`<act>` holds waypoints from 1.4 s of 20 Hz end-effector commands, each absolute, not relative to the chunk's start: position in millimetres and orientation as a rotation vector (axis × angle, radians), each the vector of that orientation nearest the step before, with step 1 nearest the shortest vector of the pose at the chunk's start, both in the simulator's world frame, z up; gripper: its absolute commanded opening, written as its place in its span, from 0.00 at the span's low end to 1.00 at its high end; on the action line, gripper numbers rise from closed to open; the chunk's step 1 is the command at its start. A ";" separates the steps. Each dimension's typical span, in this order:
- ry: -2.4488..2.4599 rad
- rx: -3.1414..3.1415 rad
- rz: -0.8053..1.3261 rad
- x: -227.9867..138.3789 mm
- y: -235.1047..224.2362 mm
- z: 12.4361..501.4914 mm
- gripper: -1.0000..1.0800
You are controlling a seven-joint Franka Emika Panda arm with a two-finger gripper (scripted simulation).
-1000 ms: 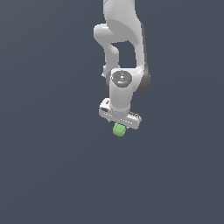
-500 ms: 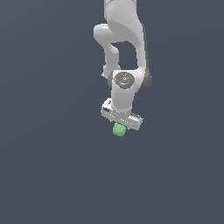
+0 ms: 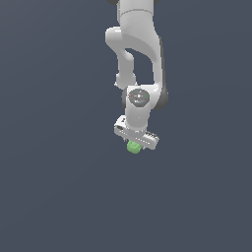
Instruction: Pick up the object and move it to a goal position.
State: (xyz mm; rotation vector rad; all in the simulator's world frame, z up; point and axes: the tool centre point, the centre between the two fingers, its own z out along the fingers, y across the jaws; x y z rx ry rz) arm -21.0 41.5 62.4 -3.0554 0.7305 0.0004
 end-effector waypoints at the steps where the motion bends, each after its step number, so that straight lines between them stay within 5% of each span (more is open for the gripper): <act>1: 0.732 -3.055 0.000 -21.5 41.6 50.9 0.96; 7: 0.733 -3.055 0.000 -20.4 41.7 41.2 0.96; 8: 0.733 -3.055 0.000 -20.4 41.7 41.2 0.00; 28: 0.733 -3.054 -0.002 -31.9 55.6 62.3 0.00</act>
